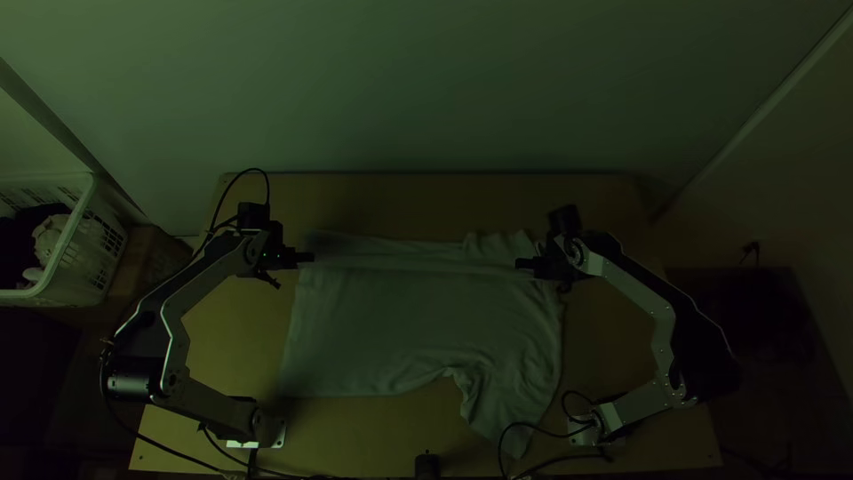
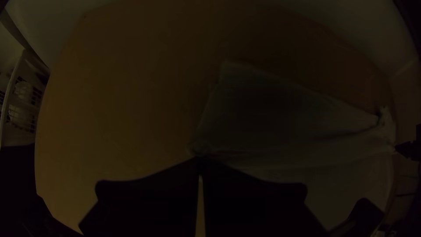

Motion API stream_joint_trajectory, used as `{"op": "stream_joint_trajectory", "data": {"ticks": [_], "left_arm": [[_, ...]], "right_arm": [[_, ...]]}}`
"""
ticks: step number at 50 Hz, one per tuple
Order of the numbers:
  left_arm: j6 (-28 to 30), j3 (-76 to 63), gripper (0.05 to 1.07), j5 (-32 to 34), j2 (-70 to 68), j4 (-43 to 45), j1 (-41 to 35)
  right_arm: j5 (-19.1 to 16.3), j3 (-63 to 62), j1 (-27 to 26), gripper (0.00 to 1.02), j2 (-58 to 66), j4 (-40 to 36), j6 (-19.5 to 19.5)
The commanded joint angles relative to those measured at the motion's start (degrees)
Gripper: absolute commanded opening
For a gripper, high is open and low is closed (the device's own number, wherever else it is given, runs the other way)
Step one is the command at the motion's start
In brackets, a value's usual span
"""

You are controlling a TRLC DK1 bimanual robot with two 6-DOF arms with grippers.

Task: Fold the t-shirt

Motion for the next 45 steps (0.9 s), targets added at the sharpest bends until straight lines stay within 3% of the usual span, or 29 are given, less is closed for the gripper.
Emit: {"op": "stream_joint_trajectory", "data": {"ticks": [1,7,9,11,13,16,18,22,24,30,45], "left_arm": [[0.35,-2.28,0.08,0.18,-1.22,0.88,0.47],[0.35,-3.42,0.08,0.18,-1.49,1.23,0.47],[0.09,-3.77,0.08,0.18,-1.57,1.23,0.65],[-0.09,-4.48,0.12,0.18,-2.10,1.32,1.00],[-0.26,-5.35,0.26,0.27,-3.07,2.02,1.26],[0.00,-6.50,0.49,0.54,-5.44,2.11,1.35],[0.26,-7.02,0.61,0.62,-6.94,2.11,1.35],[0.62,-7.11,0.89,1.94,-9.66,0.79,1.53],[0.88,-7.02,0.96,2.12,-10.80,0.17,1.61],[2.20,-6.23,1.02,2.47,-14.58,-3.43,1.61],[5.27,-6.41,1.02,11.96,-24.34,-15.21,2.32]], "right_arm": [[0.78,-3.20,-0.04,0.03,-1.51,0.23,0.37],[0.78,-4.95,-0.04,0.03,-1.60,1.37,0.37],[0.78,-5.04,-0.04,0.07,-1.69,1.46,0.37],[0.78,-5.13,0.04,0.20,-2.13,1.37,0.46],[0.78,-5.39,0.04,0.39,-3.01,1.37,0.89],[0.78,-5.57,0.04,0.77,-4.68,0.93,1.69],[0.78,-5.48,0.04,0.91,-5.91,0.40,1.69],[0.78,-5.31,0.04,0.94,-8.10,-0.21,1.69],[0.78,-5.31,-0.04,0.95,-9.69,-0.65,1.60],[0.78,-5.57,0.04,0.97,-14.61,-3.55,1.60],[0.78,-6.45,-0.04,0.98,-26.21,-13.13,2.04]]}}
